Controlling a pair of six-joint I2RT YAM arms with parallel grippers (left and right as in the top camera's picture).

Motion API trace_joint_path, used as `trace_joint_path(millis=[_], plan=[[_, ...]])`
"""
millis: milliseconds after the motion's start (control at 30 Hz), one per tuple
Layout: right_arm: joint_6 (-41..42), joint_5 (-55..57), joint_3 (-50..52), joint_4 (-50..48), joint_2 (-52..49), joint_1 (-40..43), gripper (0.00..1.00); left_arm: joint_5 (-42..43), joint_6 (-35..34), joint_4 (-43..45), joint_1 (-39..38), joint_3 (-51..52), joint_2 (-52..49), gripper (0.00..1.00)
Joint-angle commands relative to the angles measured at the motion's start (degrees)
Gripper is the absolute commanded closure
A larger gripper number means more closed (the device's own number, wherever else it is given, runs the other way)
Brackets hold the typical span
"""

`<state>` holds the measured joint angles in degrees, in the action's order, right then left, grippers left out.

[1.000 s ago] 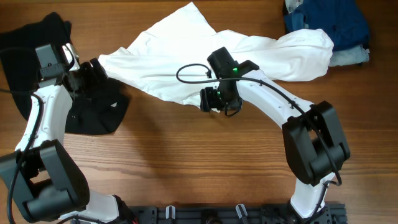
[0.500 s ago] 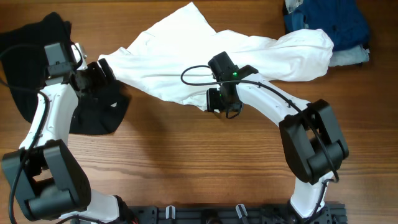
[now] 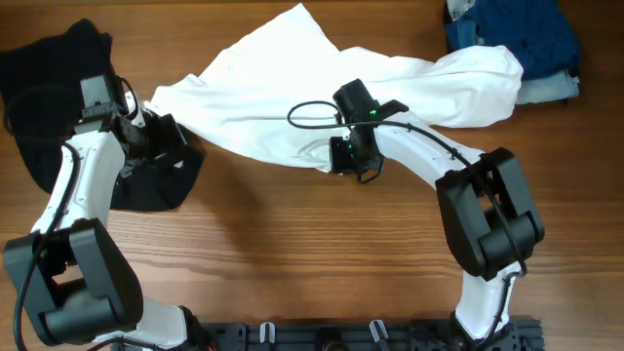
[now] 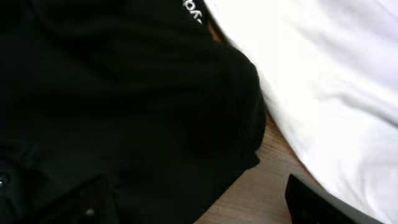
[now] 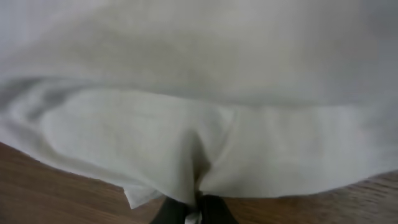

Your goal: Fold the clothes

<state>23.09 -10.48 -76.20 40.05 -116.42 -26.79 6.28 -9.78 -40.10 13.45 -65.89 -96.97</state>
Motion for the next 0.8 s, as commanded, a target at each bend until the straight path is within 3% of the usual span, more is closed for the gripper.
trace_joint_path(millis=[0,67,100,133,200,400,533,667,767], plan=[[-0.4,0.1,0.3,-0.2,-1.4,1.7,0.96,-0.8,-1.2,0.8,0.2,2.7,-2.2,0.18],[-0.4,0.1,0.4,-0.3,-1.4,2.1,0.96,-0.8,-1.2,2.3,0.2,4.4,-4.6,0.45],[-0.4,0.1,0.3,-0.3,-1.4,2.1,0.96,-0.9,-1.2,3.2,0.2,5.0,-5.6,0.53],[-0.5,0.1,0.4,-0.4,-1.4,2.1,0.96,-0.9,-1.2,3.7,0.2,5.2,-6.4,0.60],[-0.5,0.1,0.4,-0.4,-1.4,2.1,0.96,-2.5,-1.2,4.5,0.2,5.4,-9.1,0.65],[-0.5,0.1,0.4,-0.4,-1.4,2.1,0.96,-14.3,-5.5,2.7,1.9,5.4,-13.4,0.66],[-0.5,0.2,0.4,-0.5,-1.4,2.1,0.96,-19.4,-9.9,-0.3,8.9,5.4,-13.5,0.65],[-0.4,0.1,0.4,-0.9,-1.4,2.1,0.95,-15.6,-13.6,-1.0,17.7,5.4,-13.4,0.54],[-0.4,0.1,0.4,-1.5,-1.4,2.1,0.94,-10.0,-13.5,-1.1,20.9,5.3,-13.4,0.36]])
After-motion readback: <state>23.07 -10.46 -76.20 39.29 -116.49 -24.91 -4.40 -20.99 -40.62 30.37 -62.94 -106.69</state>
